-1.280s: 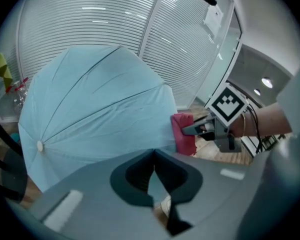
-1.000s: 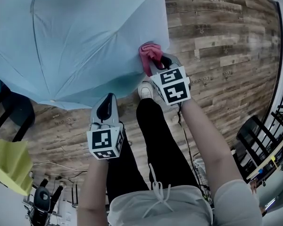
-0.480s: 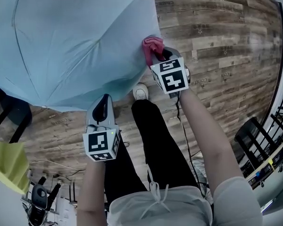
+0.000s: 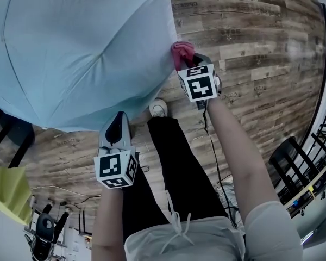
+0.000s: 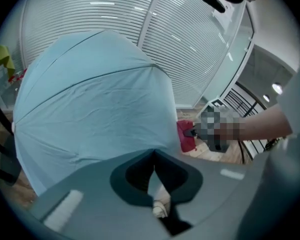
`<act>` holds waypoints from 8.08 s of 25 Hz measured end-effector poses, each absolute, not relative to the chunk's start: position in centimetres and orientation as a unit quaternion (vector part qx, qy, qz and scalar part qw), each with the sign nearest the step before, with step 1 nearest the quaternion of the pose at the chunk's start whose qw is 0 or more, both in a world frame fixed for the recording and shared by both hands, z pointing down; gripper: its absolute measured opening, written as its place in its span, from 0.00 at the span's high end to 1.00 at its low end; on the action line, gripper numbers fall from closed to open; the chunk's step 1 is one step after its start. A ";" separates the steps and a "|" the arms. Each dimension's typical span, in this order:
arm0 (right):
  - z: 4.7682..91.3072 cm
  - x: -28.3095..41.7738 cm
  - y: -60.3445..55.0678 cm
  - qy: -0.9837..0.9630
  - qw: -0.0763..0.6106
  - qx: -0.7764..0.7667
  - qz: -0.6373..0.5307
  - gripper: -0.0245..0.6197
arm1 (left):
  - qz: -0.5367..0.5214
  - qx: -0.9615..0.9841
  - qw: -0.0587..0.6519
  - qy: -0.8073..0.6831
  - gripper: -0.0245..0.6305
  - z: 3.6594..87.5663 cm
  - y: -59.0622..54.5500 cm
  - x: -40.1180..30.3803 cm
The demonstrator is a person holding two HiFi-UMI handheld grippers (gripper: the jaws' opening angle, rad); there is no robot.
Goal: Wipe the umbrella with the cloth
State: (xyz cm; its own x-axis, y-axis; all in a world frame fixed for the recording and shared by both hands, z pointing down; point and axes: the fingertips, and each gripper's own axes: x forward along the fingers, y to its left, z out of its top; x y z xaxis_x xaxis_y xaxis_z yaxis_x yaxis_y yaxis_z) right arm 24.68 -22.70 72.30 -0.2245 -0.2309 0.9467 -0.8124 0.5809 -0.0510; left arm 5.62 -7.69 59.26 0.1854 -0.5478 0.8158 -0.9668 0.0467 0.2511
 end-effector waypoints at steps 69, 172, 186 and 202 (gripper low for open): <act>64.0 -6.0 0.9 -0.774 0.370 0.354 0.373 0.87 | 0.251 0.676 0.413 -0.557 0.95 58.2 8.9 -15.4; 5.3 -7.9 3.3 -0.869 0.164 0.439 0.158 0.88 | 0.035 0.722 0.132 -0.678 0.95 0.1 6.9 -23.3; -4.8 -11.0 7.2 -0.882 0.113 0.450 0.084 0.89 | -0.006 0.736 0.048 -0.675 0.95 -10.2 12.1 -26.0; -6.6 -12.8 9.7 -0.884 0.107 0.451 0.057 0.89 | -0.033 0.734 0.033 -0.677 0.95 -11.9 14.4 -27.1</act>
State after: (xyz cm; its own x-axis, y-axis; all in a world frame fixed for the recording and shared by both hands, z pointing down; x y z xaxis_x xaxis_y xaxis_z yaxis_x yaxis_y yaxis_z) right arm -12.84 9.67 -6.55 -0.5707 -0.7849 0.2412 -0.8093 0.5873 -0.0038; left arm -27.08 14.44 -11.93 0.0809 -0.9967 -0.0044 -0.9923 -0.0809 0.0939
